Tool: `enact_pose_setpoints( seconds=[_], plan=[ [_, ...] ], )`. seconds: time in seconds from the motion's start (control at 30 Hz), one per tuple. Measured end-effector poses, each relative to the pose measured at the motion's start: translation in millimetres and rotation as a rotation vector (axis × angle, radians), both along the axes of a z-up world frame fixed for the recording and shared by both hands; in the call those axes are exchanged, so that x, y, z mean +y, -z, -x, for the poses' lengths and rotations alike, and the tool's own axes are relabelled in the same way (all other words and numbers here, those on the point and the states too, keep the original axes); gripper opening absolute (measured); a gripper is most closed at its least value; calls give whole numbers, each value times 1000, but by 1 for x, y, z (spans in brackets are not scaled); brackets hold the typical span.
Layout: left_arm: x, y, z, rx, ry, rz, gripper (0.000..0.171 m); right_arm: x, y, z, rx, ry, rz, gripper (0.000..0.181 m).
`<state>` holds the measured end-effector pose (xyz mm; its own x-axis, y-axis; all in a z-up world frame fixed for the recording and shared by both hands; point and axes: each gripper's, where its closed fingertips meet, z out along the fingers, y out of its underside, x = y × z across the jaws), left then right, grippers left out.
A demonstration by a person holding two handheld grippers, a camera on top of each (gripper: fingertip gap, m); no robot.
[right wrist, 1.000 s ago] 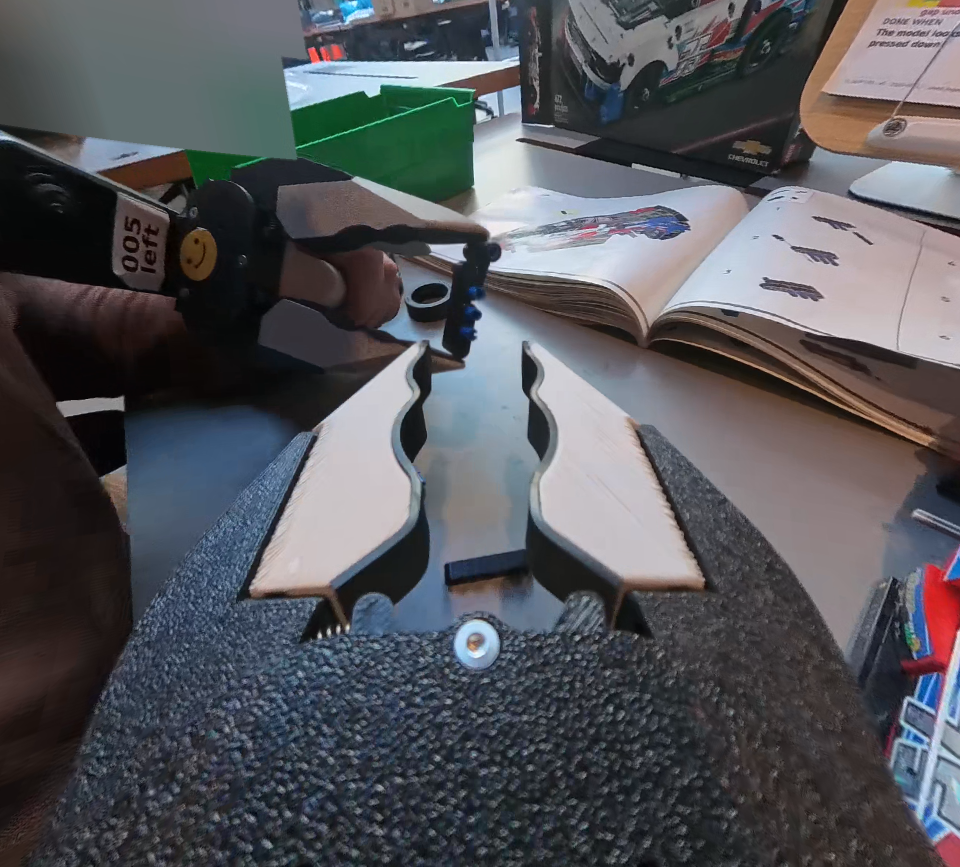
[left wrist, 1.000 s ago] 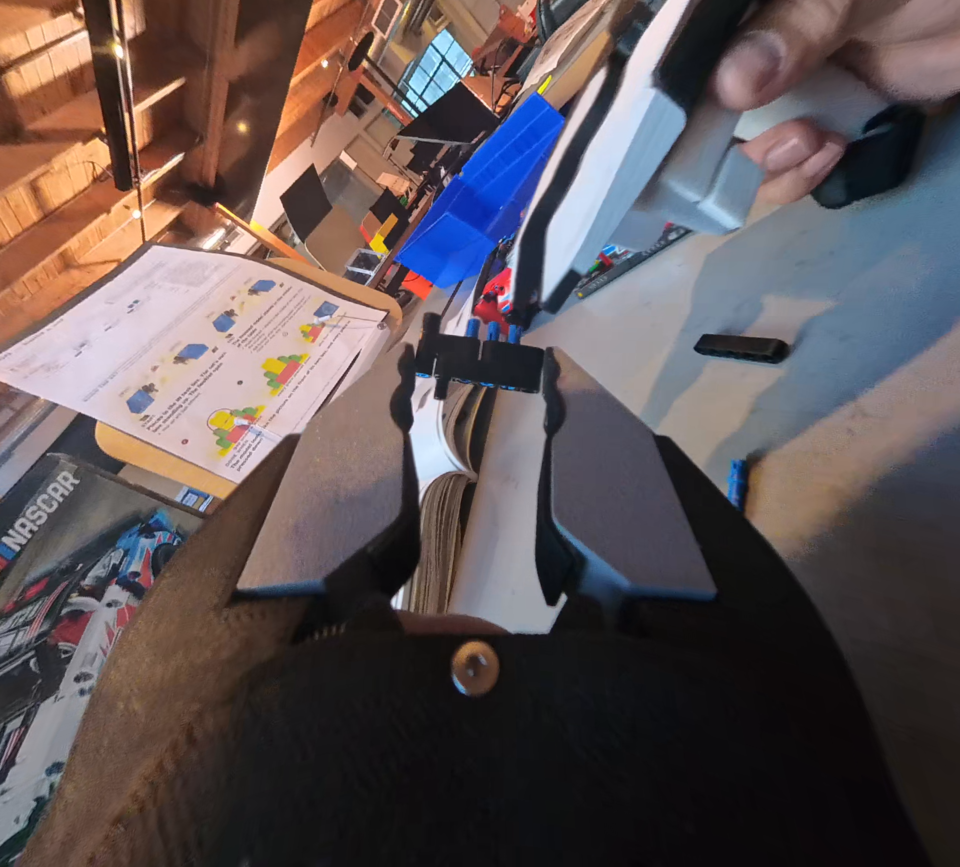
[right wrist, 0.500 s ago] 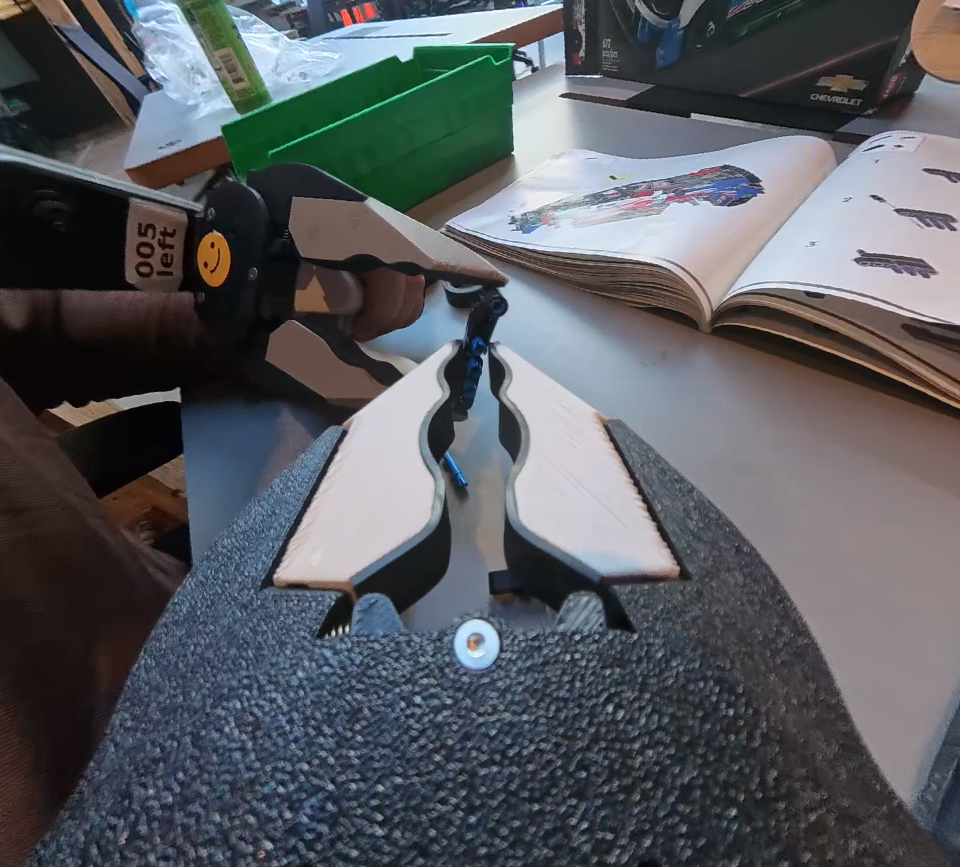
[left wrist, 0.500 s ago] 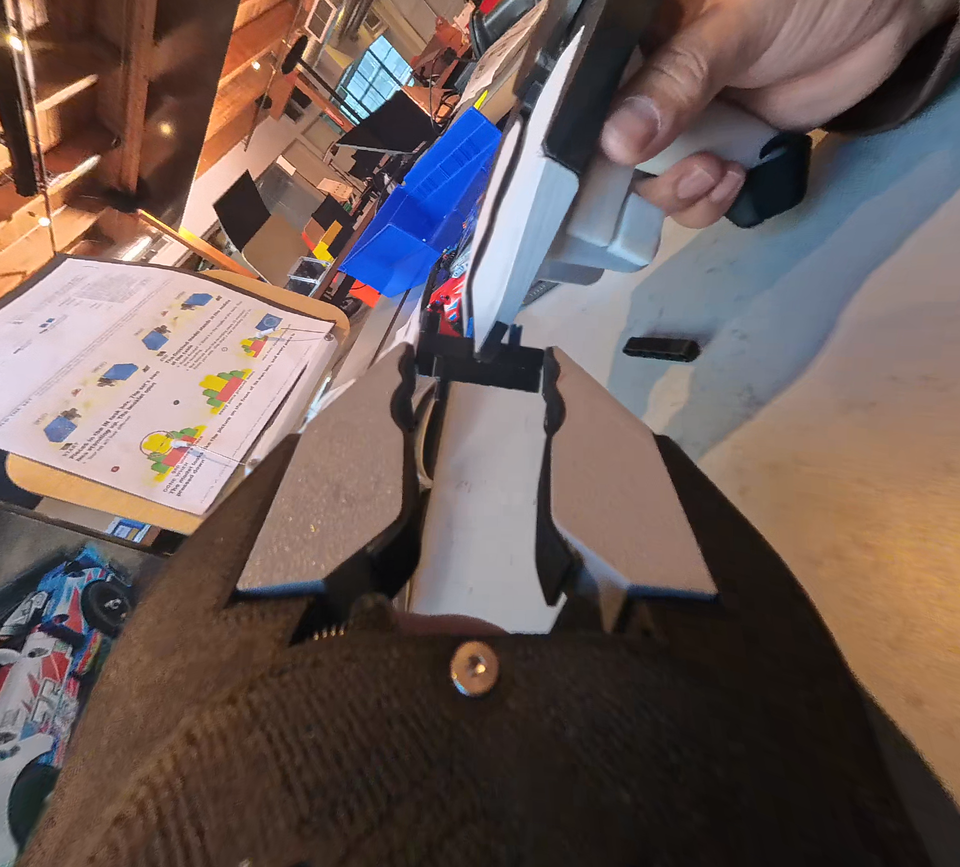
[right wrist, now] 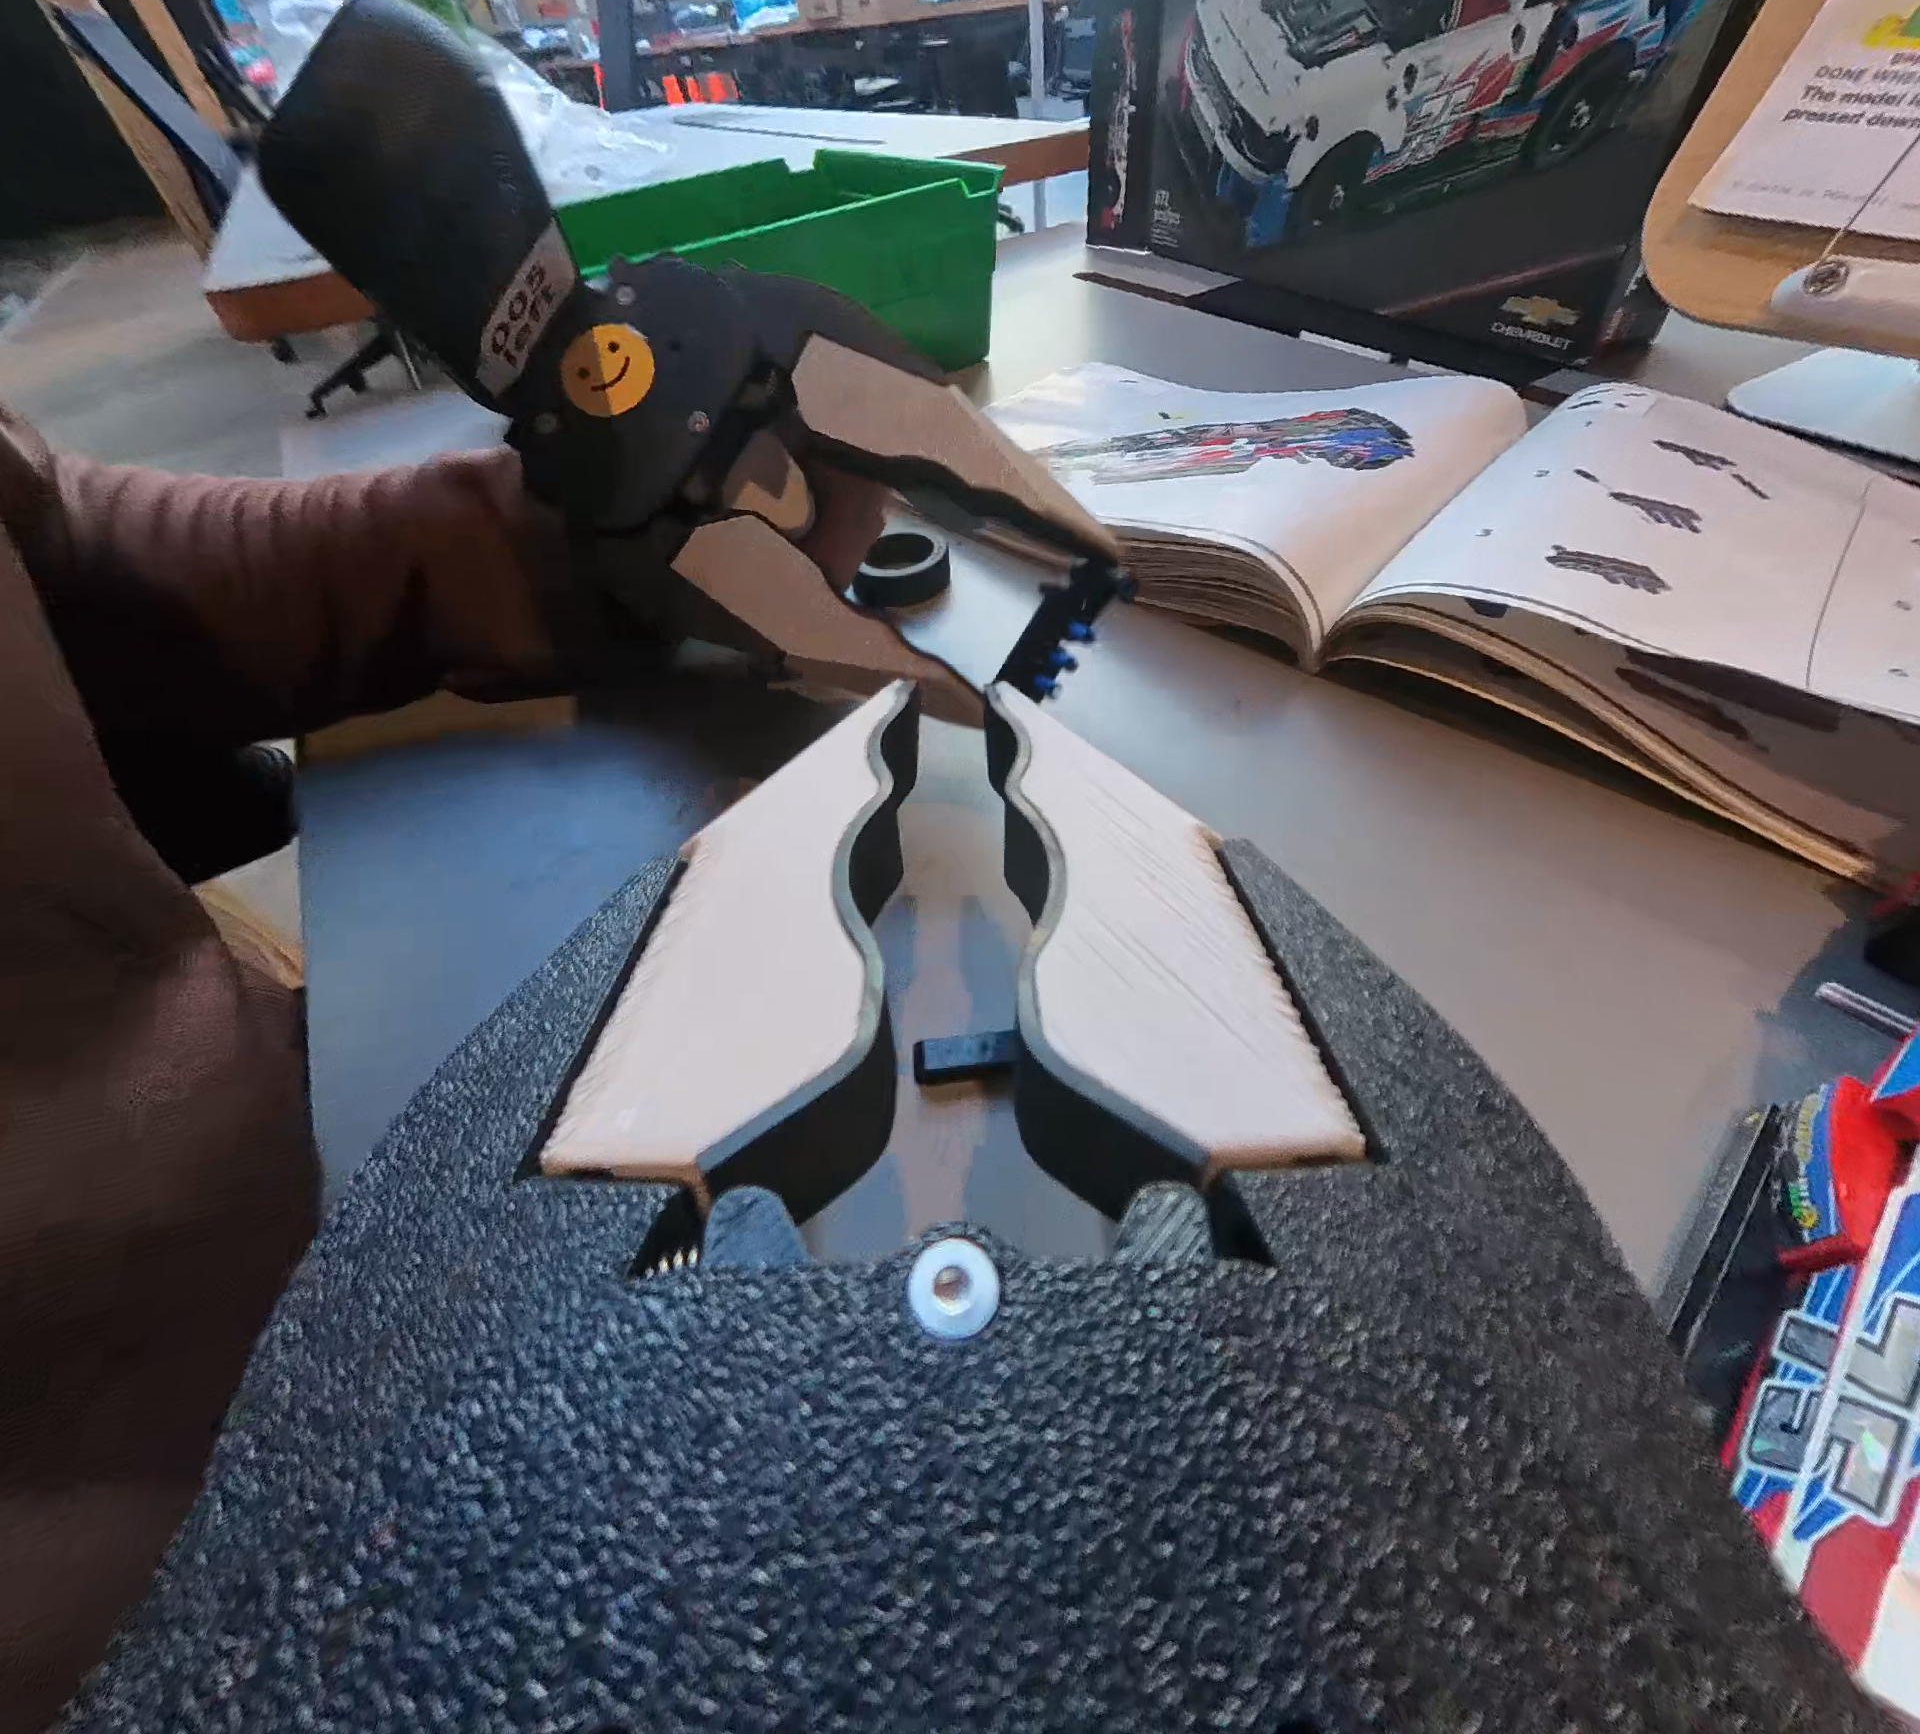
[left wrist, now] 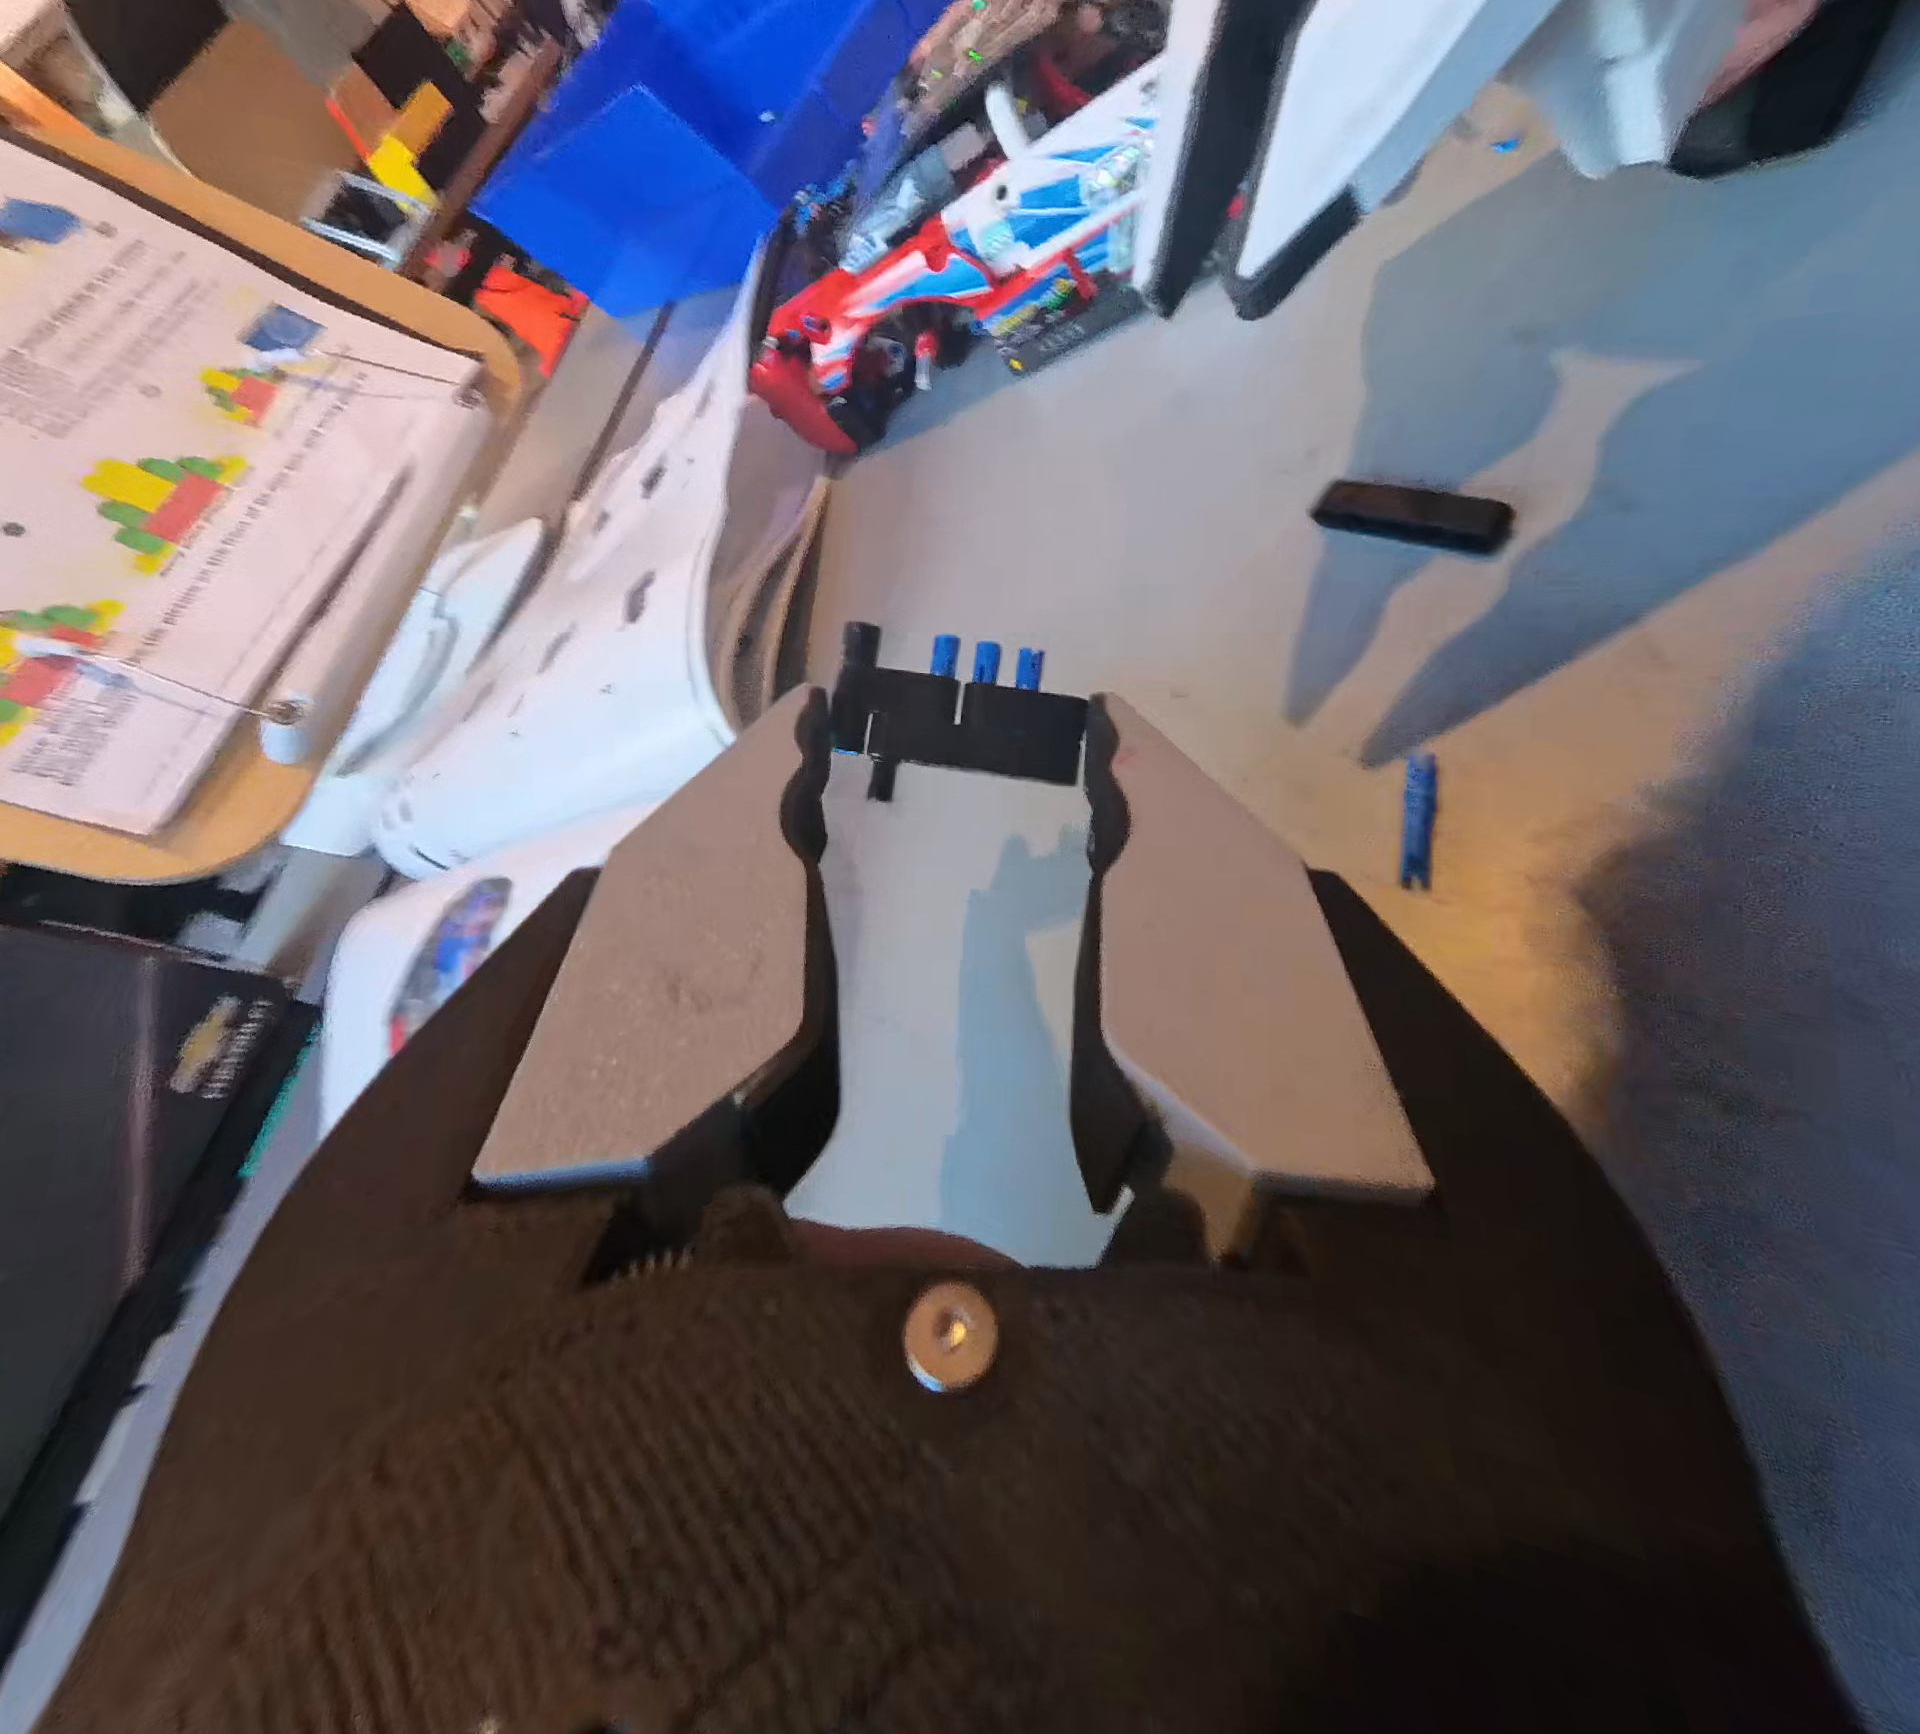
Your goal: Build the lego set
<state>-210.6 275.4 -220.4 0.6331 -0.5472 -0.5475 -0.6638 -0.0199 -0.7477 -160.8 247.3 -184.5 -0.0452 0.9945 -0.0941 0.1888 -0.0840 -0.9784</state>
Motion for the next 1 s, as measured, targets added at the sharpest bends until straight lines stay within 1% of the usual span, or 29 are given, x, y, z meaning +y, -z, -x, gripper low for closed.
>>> enact_pose_setpoints(
  seconds=[0.07,0.17,0.23,0.3,0.4,0.43,0.47,0.5,0.57,0.63,0.67,0.7,0.73,0.77,0.83,0.87,0.9,0.93,0.97,1.0],
  plan=[
    [9,-19,2,32,-35,-117,46,7,-3,-2,20,12,53,13],
    [12,-47,-14,143,-26,-340,46,18,-5,-5,35,36,118,22],
    [12,-54,-32,231,7,-449,46,21,-5,-5,33,35,134,27],
    [9,-51,-48,260,53,-474,46,23,-6,-5,31,46,132,32],
    [0,-48,-64,194,119,-452,46,23,-8,-5,27,51,90,30],
    [-3,-49,-67,186,130,-459,46,23,-7,-4,21,49,74,23],
    [-5,-50,-67,192,131,-464,46,18,-8,-4,16,13,65,14],
    [-6,-49,-66,204,129,-462,46,13,-8,-3,6,-20,60,8],
    [-9,-50,-63,203,120,-469,45,12,-8,-1,-13,-27,10,8],
    [-16,-54,-55,181,112,-473,37,12,-11,1,-21,-23,-137,8],
    [-19,-54,-49,154,108,-448,33,13,-12,2,-30,-23,-236,8],
    [-24,-52,-43,103,117,-386,34,13,-13,4,-39,-20,-355,7],
    [-29,-44,-39,42,143,-272,41,14,-13,6,-50,-15,-504,7],
    [-35,-34,-33,-17,159,-147,42,15,-13,8,-69,-12,-680,7],
    [-52,-14,-28,-133,221,95,53,13,-11,13,-110,-12,-1074,8],
    [-56,-10,-24,-169,224,152,52,11,-11,17,-110,-8,-1253,7],
    [-58,-9,-20,-191,221,175,57,7,-11,21,-95,-7,-1396,7],
    [-60,-9,-18,-194,226,183,58,2,-9,24,-80,-22,-1495,6],
    [-60,-10,-15,-199,215,171,57,-5,-4,27,-72,-56,-1556,7],
    [-61,-12,-13,-213,214,173,60,-11,3,29,-72,-99,-1587,7]
  ],
)
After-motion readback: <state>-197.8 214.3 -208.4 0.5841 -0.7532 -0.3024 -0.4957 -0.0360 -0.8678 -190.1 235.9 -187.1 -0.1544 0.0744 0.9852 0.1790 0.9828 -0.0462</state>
